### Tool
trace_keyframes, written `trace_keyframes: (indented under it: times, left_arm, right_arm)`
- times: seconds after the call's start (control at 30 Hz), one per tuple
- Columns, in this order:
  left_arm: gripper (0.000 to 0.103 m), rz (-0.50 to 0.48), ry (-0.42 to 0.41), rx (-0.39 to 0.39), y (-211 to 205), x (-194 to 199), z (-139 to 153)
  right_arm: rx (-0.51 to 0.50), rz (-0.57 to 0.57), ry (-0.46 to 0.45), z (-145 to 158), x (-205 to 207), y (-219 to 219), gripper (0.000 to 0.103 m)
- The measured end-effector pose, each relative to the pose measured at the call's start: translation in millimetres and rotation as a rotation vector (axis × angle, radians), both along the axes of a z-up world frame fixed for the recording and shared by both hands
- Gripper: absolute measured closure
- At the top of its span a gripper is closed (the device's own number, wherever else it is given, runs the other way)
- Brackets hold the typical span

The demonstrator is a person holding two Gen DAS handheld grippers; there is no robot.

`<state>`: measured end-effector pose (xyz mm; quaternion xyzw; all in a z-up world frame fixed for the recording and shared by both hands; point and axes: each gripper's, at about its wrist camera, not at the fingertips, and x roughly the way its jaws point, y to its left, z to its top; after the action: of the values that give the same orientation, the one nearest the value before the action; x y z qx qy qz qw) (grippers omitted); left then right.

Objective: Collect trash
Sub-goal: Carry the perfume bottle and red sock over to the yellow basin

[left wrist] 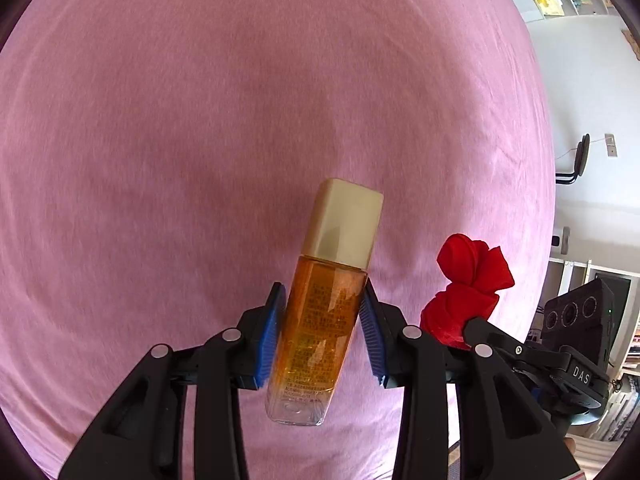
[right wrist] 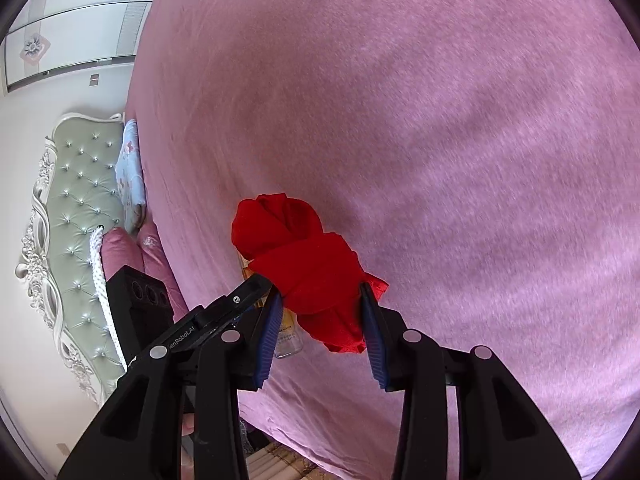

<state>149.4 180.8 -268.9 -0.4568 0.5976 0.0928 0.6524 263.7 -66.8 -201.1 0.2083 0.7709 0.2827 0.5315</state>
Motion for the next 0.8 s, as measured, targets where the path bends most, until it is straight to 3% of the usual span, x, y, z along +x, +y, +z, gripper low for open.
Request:
trace_keyframes:
  times: [0.4, 0.8]
  left_arm:
    - [0.065, -0.043, -0.023, -0.105, -105.3, -63.8, 34.8]
    - [0.065, -0.282, -0.048, -0.110, -223.5, -63.0, 77.1]
  right_arm:
    - [-0.068, -0.069, -0.021, 32.1, -77.9, -98.9, 0.065]
    - [-0.056, -0.308, -0.069, 72.2, -125.0, -240.4, 0.065]
